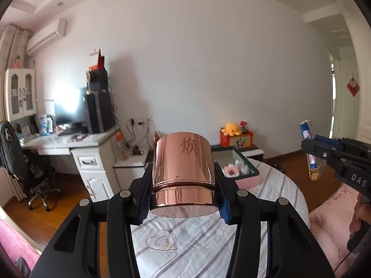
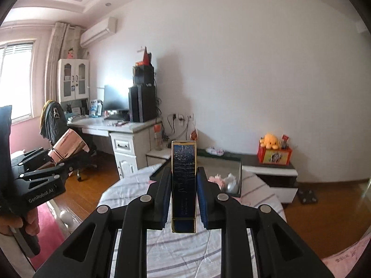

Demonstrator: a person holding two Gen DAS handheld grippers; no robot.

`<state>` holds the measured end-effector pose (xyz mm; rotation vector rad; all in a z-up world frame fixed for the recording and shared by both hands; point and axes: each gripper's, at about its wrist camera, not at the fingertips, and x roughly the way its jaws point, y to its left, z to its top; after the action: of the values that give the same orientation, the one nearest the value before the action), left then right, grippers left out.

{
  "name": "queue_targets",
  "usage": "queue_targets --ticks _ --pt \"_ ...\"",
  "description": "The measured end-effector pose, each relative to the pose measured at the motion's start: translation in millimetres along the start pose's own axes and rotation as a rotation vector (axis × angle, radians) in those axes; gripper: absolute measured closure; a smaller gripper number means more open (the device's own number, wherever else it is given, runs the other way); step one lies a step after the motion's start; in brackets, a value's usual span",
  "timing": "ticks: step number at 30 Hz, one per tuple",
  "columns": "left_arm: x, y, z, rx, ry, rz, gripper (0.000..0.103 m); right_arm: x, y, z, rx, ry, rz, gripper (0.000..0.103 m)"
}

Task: Organize rigid objects
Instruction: 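Carry the cup and blue boxed item into the pink box and open both tools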

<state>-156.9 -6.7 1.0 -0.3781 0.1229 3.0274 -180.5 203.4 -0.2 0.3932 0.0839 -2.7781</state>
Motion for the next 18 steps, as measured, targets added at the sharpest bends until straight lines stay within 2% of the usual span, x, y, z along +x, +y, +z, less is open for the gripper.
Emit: queue_targets --ticks 7,18 --pt "-30 10 11 0.005 -0.061 0.036 0.056 -30 17 12 -0.042 -0.055 -0.012 0.082" --pt "-30 19 18 0.027 -0.086 0.061 0.056 -36 27 17 -0.06 -0.069 -0.004 0.082"
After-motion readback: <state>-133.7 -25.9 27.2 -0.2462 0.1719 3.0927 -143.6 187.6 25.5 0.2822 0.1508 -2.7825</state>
